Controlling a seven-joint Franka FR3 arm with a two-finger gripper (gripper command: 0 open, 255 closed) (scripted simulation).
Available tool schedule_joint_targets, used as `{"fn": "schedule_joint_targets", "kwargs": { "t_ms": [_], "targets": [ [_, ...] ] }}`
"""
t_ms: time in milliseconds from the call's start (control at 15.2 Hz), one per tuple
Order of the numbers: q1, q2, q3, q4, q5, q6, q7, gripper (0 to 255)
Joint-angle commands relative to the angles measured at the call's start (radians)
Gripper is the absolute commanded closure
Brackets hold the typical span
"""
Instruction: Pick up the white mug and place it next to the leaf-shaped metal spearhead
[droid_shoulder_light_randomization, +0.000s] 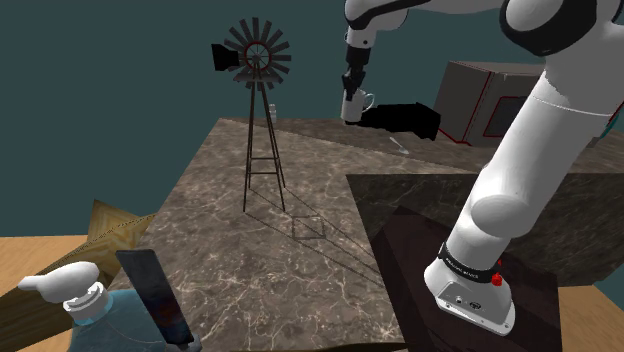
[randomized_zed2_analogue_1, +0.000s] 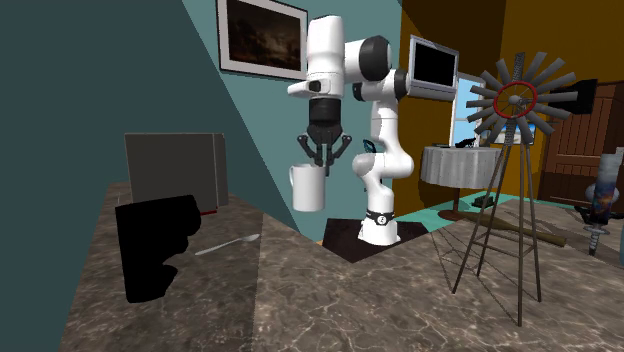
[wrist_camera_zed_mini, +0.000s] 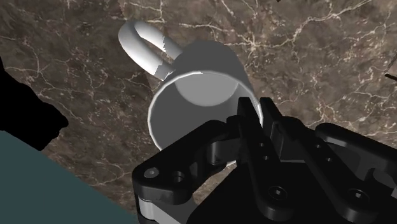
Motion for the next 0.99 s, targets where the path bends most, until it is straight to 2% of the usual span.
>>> {"fn": "schedule_joint_targets", "kwargs": {
  "t_ms": [0,462,924],
  "targets": [
    [0.018,-0.051,0.025,-0.057,-0.02,0.01,0.051,255],
    [0.078,-0.19,0.135,-0.203,-0.053,0.019,0.234,255],
    [0.137,-0.278,0.252,-0.293,-0.044,0.017,0.409,255]
  ]
}}
